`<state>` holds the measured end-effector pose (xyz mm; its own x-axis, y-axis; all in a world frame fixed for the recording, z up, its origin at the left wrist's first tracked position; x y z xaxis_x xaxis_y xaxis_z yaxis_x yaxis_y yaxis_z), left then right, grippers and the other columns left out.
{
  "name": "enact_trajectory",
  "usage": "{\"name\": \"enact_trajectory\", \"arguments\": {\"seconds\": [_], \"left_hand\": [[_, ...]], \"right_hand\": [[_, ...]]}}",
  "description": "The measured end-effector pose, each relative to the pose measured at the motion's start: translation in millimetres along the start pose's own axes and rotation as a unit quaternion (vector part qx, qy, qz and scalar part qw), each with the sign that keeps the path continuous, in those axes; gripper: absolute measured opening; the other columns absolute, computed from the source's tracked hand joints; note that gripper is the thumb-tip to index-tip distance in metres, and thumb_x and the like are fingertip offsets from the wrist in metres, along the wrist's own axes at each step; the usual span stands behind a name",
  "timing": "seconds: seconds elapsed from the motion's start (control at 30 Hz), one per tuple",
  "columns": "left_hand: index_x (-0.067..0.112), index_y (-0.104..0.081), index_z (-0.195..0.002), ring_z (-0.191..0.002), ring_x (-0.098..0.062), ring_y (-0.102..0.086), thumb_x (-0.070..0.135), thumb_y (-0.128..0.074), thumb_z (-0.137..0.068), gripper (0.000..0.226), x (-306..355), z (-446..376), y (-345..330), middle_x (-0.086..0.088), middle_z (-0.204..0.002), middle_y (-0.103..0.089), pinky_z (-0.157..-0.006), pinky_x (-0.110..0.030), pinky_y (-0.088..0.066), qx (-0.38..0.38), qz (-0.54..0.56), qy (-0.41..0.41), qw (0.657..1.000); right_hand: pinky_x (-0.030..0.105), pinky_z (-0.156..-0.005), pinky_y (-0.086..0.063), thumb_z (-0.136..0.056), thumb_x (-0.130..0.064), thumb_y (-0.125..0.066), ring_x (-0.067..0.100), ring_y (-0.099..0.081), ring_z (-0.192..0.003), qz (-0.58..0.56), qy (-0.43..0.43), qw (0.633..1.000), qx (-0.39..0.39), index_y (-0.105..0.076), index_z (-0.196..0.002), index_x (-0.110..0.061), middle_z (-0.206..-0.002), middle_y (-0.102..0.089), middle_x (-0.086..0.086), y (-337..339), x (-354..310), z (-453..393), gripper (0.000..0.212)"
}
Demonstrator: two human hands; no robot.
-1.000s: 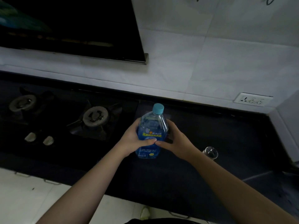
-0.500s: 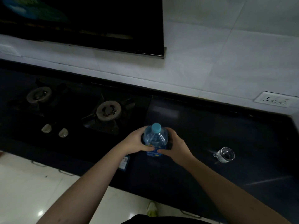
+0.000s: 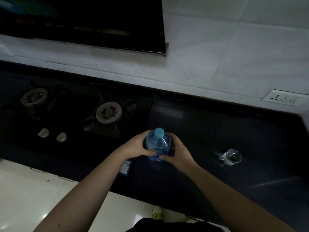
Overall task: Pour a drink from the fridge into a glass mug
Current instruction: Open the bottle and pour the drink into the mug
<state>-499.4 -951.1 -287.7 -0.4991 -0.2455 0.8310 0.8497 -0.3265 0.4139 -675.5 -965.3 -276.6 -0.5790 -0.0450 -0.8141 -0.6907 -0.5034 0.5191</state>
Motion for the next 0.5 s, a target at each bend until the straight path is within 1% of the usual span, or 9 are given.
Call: {"name": "enact_trajectory", "arguments": {"seconds": [0.07,0.13,0.2,0.23,0.3,0.33,0.37,0.43,0.5], "left_hand": [[0.04,-0.039,-0.143,-0.118,0.013,-0.05,0.033,-0.089,-0.067,0.091,0.0,3.2,-0.1,0.023,-0.132,-0.054,-0.09,-0.009,-0.042,0.009,0.0,0.005,1.0],[0.04,-0.036,-0.144,-0.121,0.011,-0.049,0.037,-0.089,-0.068,0.093,-0.3,8.0,-0.1,0.023,-0.135,-0.052,-0.094,-0.009,-0.04,0.03,-0.01,0.008,0.999],[0.035,-0.034,-0.147,-0.125,0.005,-0.048,0.037,-0.088,-0.07,0.094,-2.3,14.5,-1.4,0.019,-0.138,-0.051,-0.099,-0.011,-0.038,0.059,-0.022,0.017,0.998],[0.03,-0.035,-0.148,-0.127,-0.001,-0.049,0.037,-0.087,-0.072,0.093,-4.0,18.2,-2.5,0.014,-0.138,-0.052,-0.101,-0.015,-0.039,0.079,-0.029,0.027,0.996],[0.021,-0.038,-0.148,-0.127,-0.013,-0.052,0.038,-0.083,-0.076,0.086,-9.2,28.6,-4.8,0.005,-0.139,-0.055,-0.106,-0.029,-0.043,0.125,-0.058,0.067,0.988],[0.018,-0.039,-0.148,-0.127,-0.017,-0.052,0.039,-0.08,-0.08,0.082,-11.3,35.5,-6.3,0.0,-0.139,-0.055,-0.106,-0.035,-0.044,0.149,-0.082,0.091,0.981],[0.017,-0.04,-0.147,-0.126,-0.019,-0.053,0.041,-0.075,-0.084,0.076,-11.4,43.2,-8.5,-0.003,-0.14,-0.054,-0.104,-0.038,-0.046,0.173,-0.107,0.112,0.973],[0.018,-0.043,-0.145,-0.122,-0.022,-0.056,0.043,-0.064,-0.091,0.064,-6.5,60.9,-14.0,-0.007,-0.138,-0.055,-0.098,-0.037,-0.049,0.21,-0.159,0.137,0.955],[0.019,-0.046,-0.143,-0.118,-0.023,-0.057,0.044,-0.055,-0.095,0.055,2.5,77.8,-21.2,-0.007,-0.136,-0.056,-0.093,-0.037,-0.05,0.23,-0.238,0.15,0.932]], "right_hand": [[0.036,-0.107,-0.045,-0.07,-0.036,-0.083,0.005,-0.047,-0.128,0.014,0.004,1.0,-0.01,-0.024,-0.147,-0.033,-0.144,-0.044,-0.011,0.3,-1.3,0.0,0.097],[0.032,-0.108,-0.04,-0.073,-0.038,-0.081,0.007,-0.044,-0.13,0.046,0.0,0.999,-0.015,-0.023,-0.149,-0.032,-0.146,-0.041,-0.008,1.6,0.3,0.4,0.096],[0.029,-0.105,-0.039,-0.077,-0.041,-0.077,0.01,-0.045,-0.129,0.079,-0.012,0.997,-0.019,-0.026,-0.149,-0.028,-0.146,-0.042,-0.005,3.5,4.8,3.6,0.089],[0.029,-0.104,-0.04,-0.081,-0.043,-0.073,0.011,-0.046,-0.129,0.092,-0.02,0.995,-0.023,-0.028,-0.149,-0.026,-0.146,-0.043,-0.002,4.4,7.4,6.6,0.083],[0.03,-0.103,-0.042,-0.088,-0.047,-0.063,0.013,-0.048,-0.128,0.12,-0.04,0.991,-0.038,-0.03,-0.149,-0.022,-0.146,-0.044,0.001,5.5,13.3,14.9,0.073],[0.031,-0.103,-0.042,-0.091,-0.048,-0.059,0.015,-0.049,-0.127,0.14,-0.046,0.988,-0.051,-0.032,-0.148,-0.02,-0.146,-0.044,0.003,5.8,15.9,19.9,0.07],[0.031,-0.102,-0.043,-0.093,-0.049,-0.055,0.016,-0.049,-0.126,0.163,-0.046,0.983,-0.067,-0.034,-0.147,-0.019,-0.146,-0.044,0.004,5.9,17.5,25.2,0.066],[0.032,-0.1,-0.043,-0.095,-0.05,-0.048,0.019,-0.051,-0.123,0.215,-0.029,0.971,-0.101,-0.04,-0.144,-0.019,-0.143,-0.046,0.005,5.6,15.9,36.2,0.058],[0.034,-0.101,-0.043,-0.098,-0.051,-0.042,0.021,-0.05,-0.124,0.275,0.006,0.953,-0.127,-0.043,-0.142,-0.02,-0.143,-0.046,0.005,4.2,11.1,46.6,0.054]]}}
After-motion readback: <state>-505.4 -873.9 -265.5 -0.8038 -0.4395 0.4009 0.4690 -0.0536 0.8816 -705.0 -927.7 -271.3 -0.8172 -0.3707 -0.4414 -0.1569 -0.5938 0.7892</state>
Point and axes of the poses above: each hand's wrist, its own z-axis away from the middle knuckle, its own y-axis out of the back of the hand, x = y × z, the point moved 8 cm from there along -z, towards the middle knuckle
